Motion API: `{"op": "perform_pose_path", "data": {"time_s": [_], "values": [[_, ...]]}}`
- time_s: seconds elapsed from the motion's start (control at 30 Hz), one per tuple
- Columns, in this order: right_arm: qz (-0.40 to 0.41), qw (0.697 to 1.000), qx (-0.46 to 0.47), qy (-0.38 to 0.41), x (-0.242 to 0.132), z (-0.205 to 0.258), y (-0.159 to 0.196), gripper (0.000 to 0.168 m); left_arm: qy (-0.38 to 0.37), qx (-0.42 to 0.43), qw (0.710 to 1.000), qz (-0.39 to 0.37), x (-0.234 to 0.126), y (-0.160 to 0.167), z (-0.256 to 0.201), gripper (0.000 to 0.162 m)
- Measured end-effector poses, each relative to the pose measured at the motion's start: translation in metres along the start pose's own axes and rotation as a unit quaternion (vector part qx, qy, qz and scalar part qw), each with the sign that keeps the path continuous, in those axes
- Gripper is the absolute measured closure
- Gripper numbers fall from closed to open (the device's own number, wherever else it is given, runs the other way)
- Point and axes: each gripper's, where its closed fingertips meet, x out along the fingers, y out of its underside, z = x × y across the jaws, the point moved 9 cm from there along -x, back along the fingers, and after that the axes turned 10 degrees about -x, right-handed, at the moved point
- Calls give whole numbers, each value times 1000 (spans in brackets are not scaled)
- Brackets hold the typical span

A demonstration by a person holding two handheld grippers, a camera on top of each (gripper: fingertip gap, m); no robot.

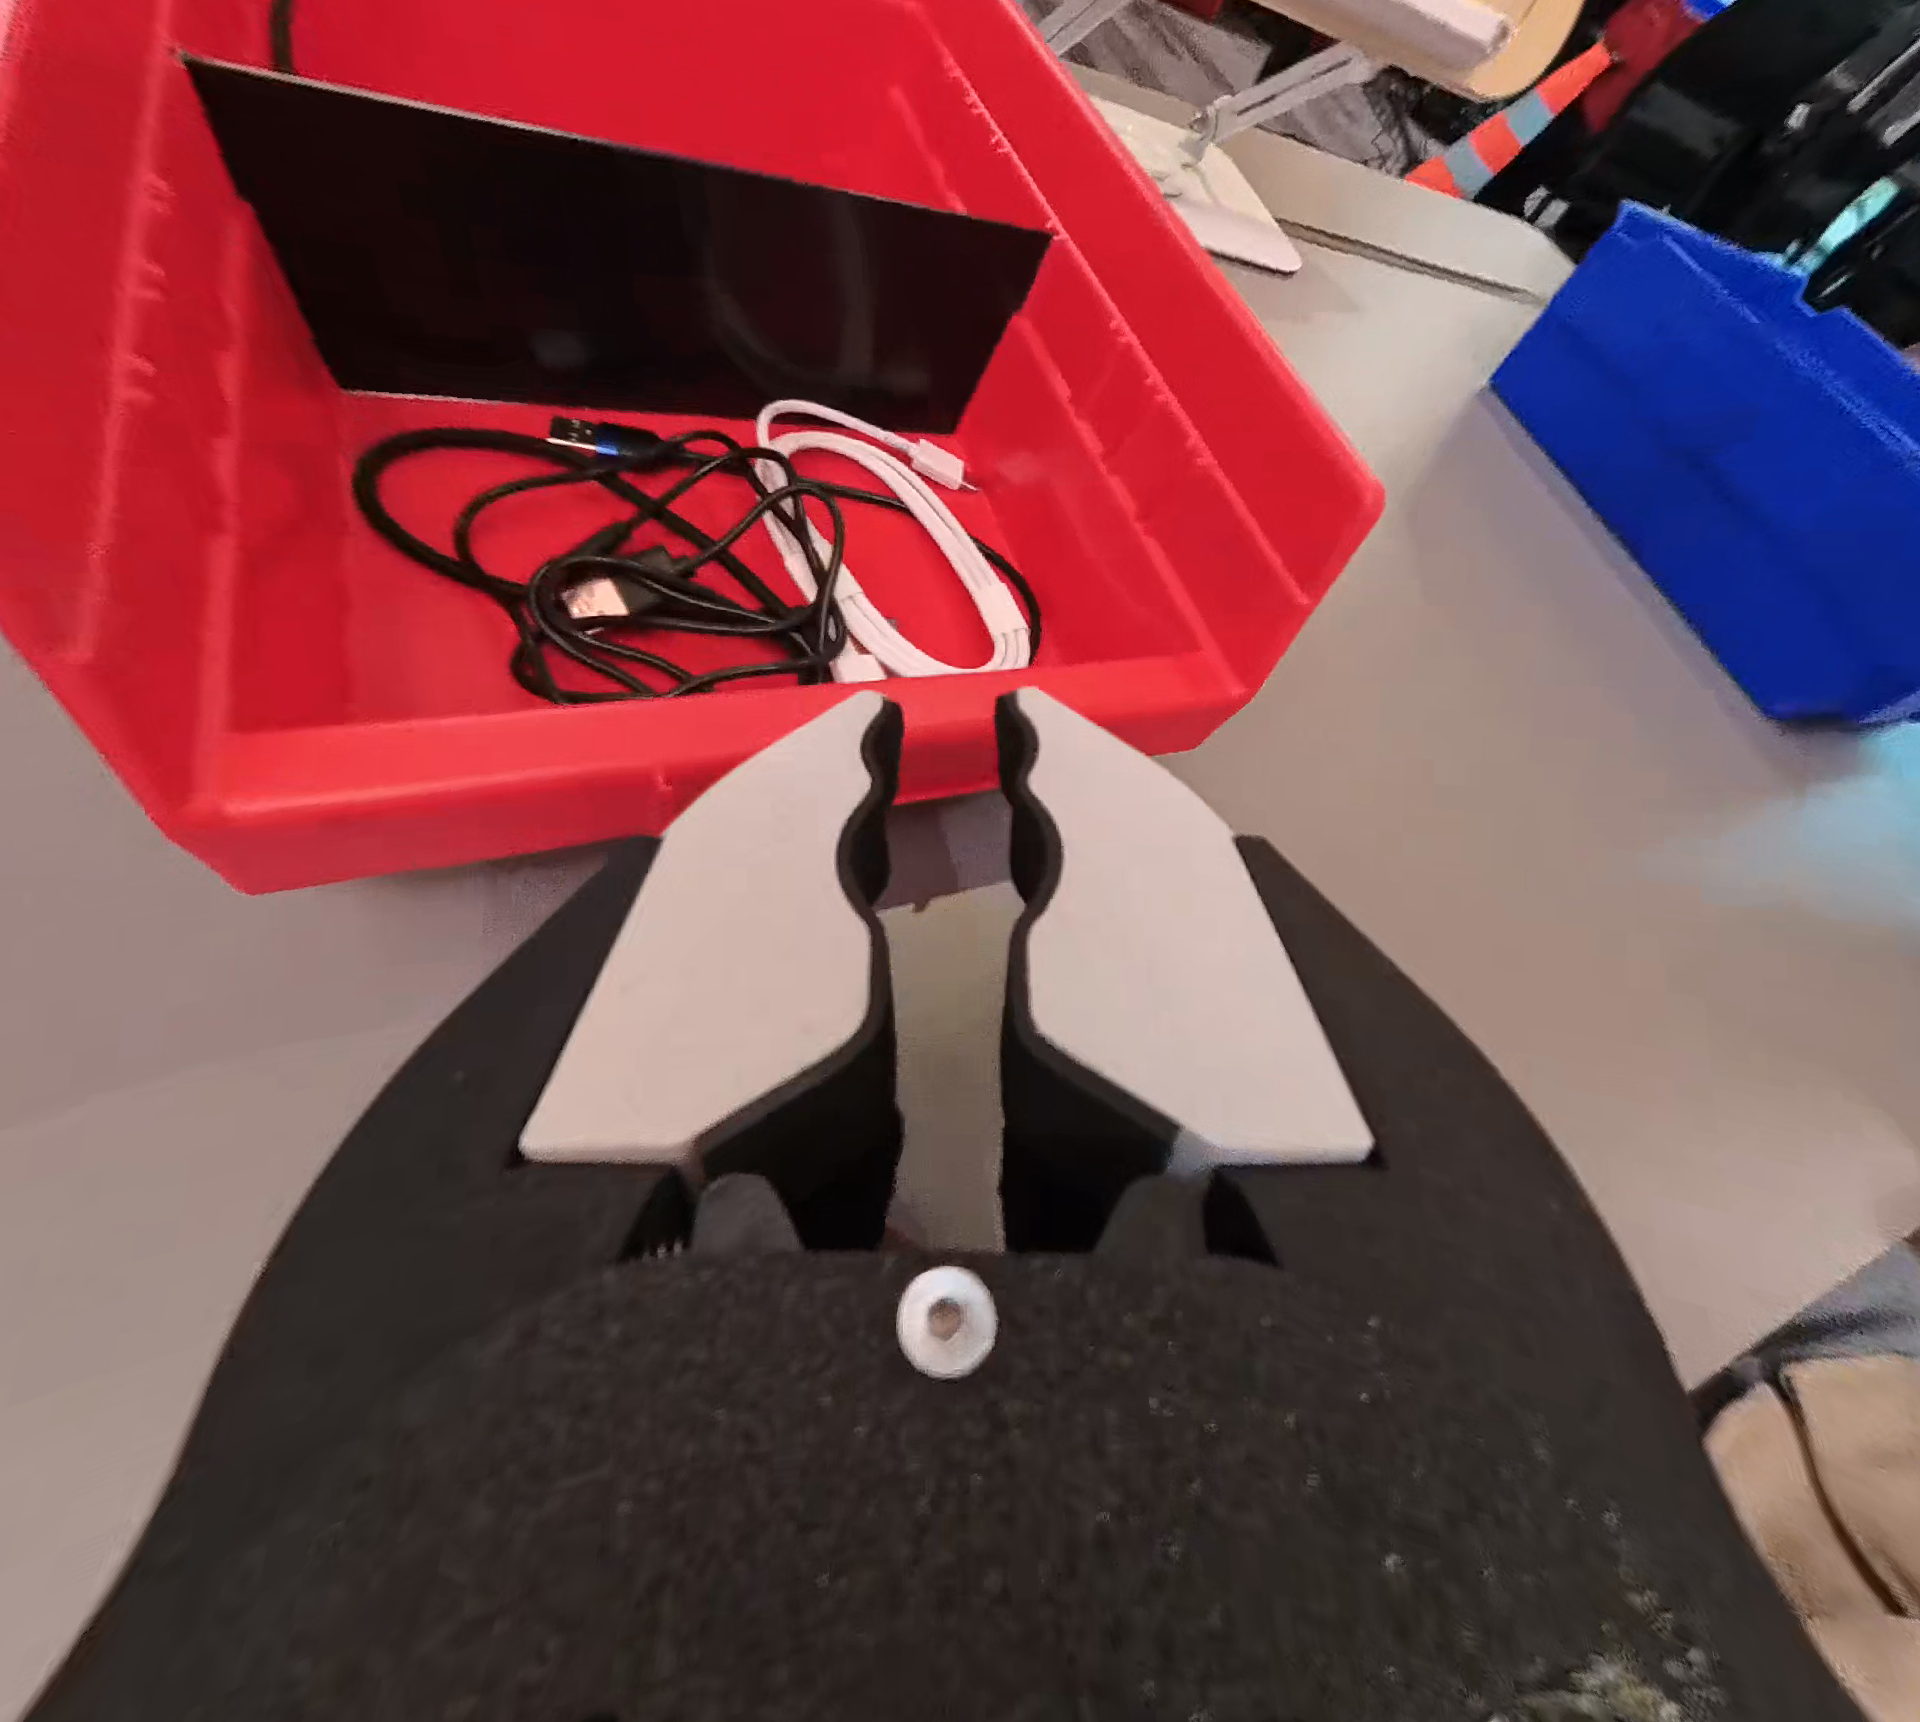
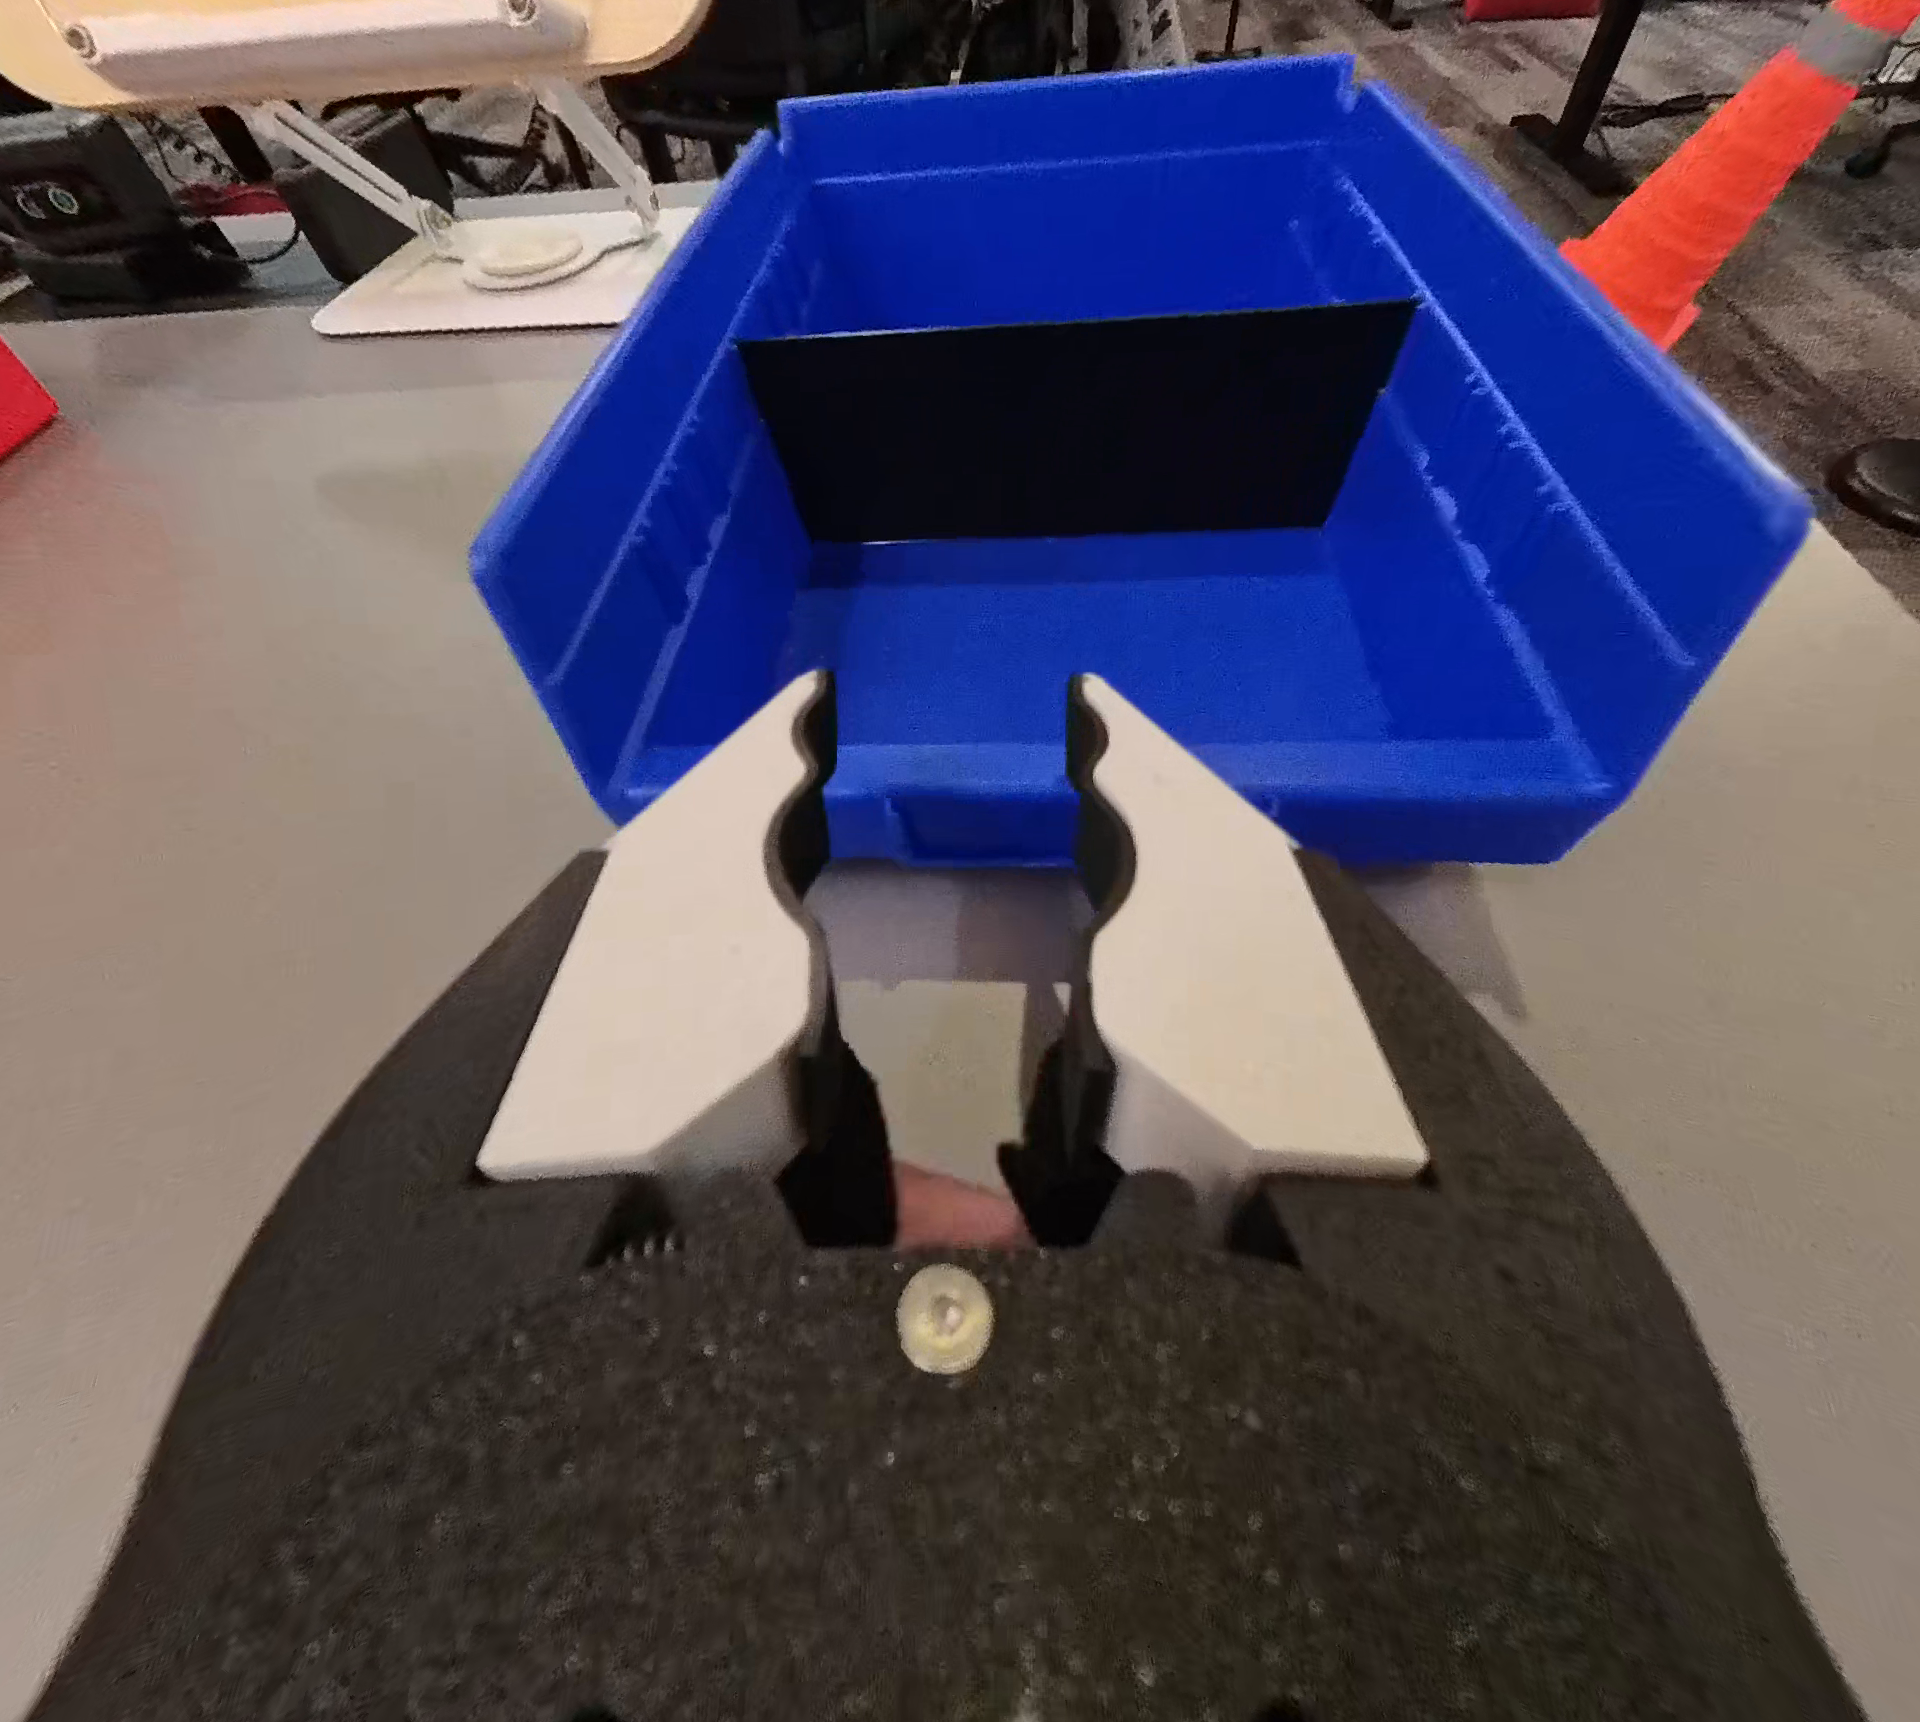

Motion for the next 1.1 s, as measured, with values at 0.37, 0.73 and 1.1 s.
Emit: {"op": "perform_pose_path", "data": {"time_s": [0.37,0.73,1.1], "values": [[-6,1000,11,-7,-4,3,-1,126,-32,26,999,6,0,1,1,144],[-58,989,-32,-129,-21,84,-10,128,-4,41,999,-9,-6,-5,-2,131],[-47,985,-53,-159,-13,103,-6,128,-67,15,983,172,55,-88,-15,112]]}}
